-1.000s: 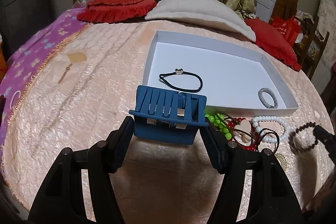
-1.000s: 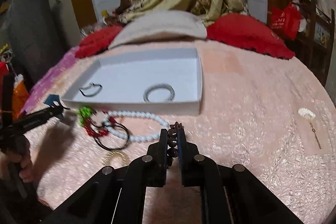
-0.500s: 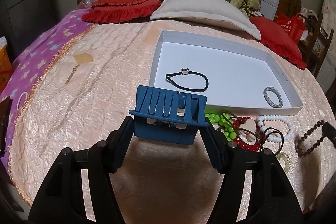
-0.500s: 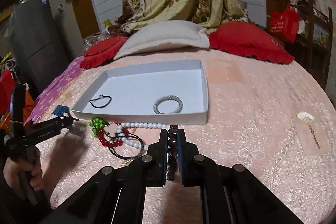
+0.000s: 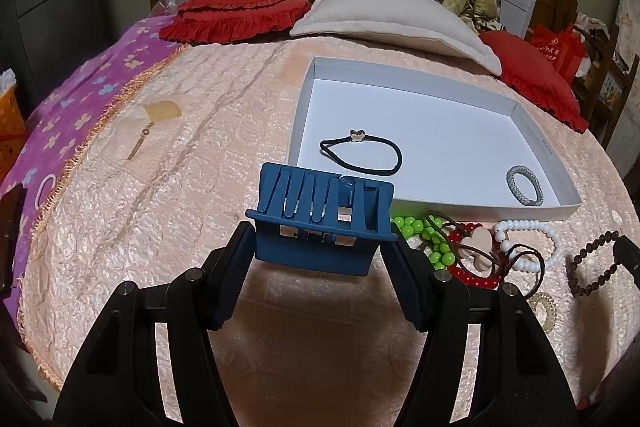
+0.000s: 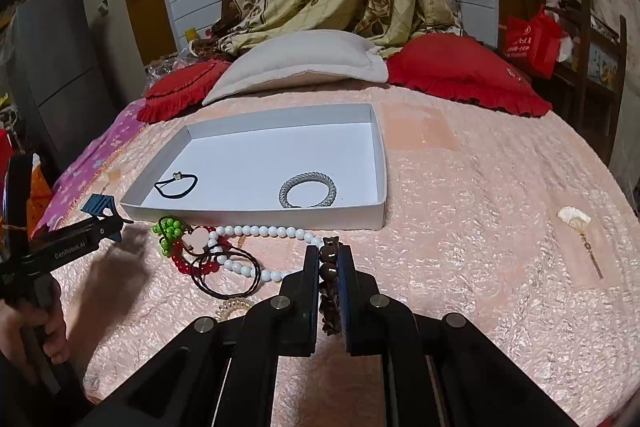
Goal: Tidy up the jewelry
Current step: 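Lift the blue stand with left gripper while right gripper lifts brown bead bracelet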
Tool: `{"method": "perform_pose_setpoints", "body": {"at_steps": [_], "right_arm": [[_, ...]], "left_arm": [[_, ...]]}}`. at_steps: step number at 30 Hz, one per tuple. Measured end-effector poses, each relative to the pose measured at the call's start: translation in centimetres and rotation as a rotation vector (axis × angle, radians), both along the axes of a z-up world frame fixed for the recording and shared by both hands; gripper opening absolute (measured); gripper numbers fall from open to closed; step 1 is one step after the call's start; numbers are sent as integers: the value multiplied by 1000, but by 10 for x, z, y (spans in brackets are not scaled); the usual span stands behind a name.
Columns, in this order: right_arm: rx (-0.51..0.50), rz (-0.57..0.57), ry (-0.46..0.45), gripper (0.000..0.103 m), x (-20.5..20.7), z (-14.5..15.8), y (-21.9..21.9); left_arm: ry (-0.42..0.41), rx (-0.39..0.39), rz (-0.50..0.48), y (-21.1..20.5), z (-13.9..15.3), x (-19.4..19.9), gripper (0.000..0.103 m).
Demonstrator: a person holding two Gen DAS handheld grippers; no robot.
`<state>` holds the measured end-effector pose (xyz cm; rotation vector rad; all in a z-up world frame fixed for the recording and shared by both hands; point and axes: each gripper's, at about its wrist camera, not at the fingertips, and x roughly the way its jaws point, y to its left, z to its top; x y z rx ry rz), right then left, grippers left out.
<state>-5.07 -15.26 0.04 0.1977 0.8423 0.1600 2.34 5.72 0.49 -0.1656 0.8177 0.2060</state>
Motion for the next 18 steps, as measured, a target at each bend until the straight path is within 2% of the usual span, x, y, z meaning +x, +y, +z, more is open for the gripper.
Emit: {"method": "perform_pose_setpoints", "body": {"at_steps": [11,14,18], "right_arm": [[57,-17,23,8,0,-5,-6],[14,-18,12,8,-1,-1,-2],[7,-10,9,8,-1,2,0]], "left_arm": [[5,5,1,0,-1,0,64],[5,9,0,-1,-2,0,64],[10,18,1,-2,-3,0,64]]}}
